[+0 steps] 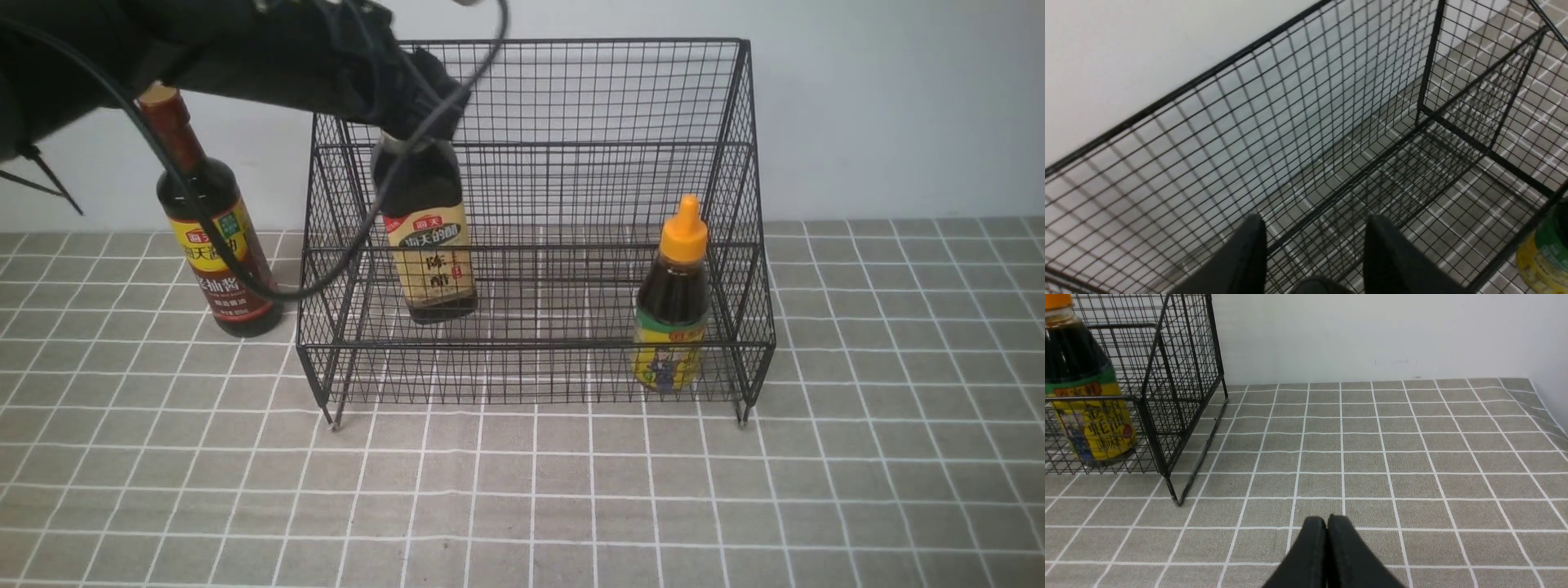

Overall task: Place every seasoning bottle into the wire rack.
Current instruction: Use the left arm to put the condiment bottle back on the shelf

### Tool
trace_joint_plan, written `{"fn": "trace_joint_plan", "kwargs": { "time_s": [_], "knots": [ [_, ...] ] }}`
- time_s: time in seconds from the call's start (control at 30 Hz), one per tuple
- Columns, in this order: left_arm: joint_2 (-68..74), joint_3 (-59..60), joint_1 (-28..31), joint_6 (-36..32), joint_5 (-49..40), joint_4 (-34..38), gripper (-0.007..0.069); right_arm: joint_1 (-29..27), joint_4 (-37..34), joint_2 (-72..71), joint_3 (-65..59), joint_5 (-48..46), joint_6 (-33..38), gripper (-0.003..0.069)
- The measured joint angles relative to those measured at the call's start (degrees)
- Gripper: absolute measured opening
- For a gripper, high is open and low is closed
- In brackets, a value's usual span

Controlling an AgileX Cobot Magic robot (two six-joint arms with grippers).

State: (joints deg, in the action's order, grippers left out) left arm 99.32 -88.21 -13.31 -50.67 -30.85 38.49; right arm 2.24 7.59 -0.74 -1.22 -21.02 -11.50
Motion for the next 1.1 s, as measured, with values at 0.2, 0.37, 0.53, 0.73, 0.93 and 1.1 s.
{"fn": "trace_joint_plan", "kwargs": {
  "time_s": [0.2, 0.37, 0.53, 0.73, 0.93, 1.1],
  "knots": [
    [0.06, 0.00, 0.46, -3.86, -0.25, 1.92, 0.0281, 0.00, 0.00, 0.00, 0.00, 0.00, 0.00, -0.0013],
    [1.25, -0.02, 0.46, -6.38, 1.75, 5.57, 0.0281, 0.00, 0.00, 0.00, 0.00, 0.00, 0.00, -0.0013],
    [2.89, -0.52, 0.46, -8.52, 4.23, 9.94, 0.0281, 0.00, 0.00, 0.00, 0.00, 0.00, 0.05, -0.0013],
    [3.90, -0.59, 0.46, -12.80, 5.90, 14.97, 0.0281, 0.00, 0.00, 0.00, 0.00, 0.00, 0.05, -0.0013],
    [3.68, -0.59, 0.46, -14.05, 8.46, 15.39, 0.0375, 0.00, 0.00, 0.00, 0.00, 0.00, 0.05, -0.0013],
    [1.52, -0.59, 0.46, -14.05, 8.85, 15.52, 0.0429, 0.00, 0.00, 0.00, 0.00, 0.00, 0.05, -0.0013]
  ]
}}
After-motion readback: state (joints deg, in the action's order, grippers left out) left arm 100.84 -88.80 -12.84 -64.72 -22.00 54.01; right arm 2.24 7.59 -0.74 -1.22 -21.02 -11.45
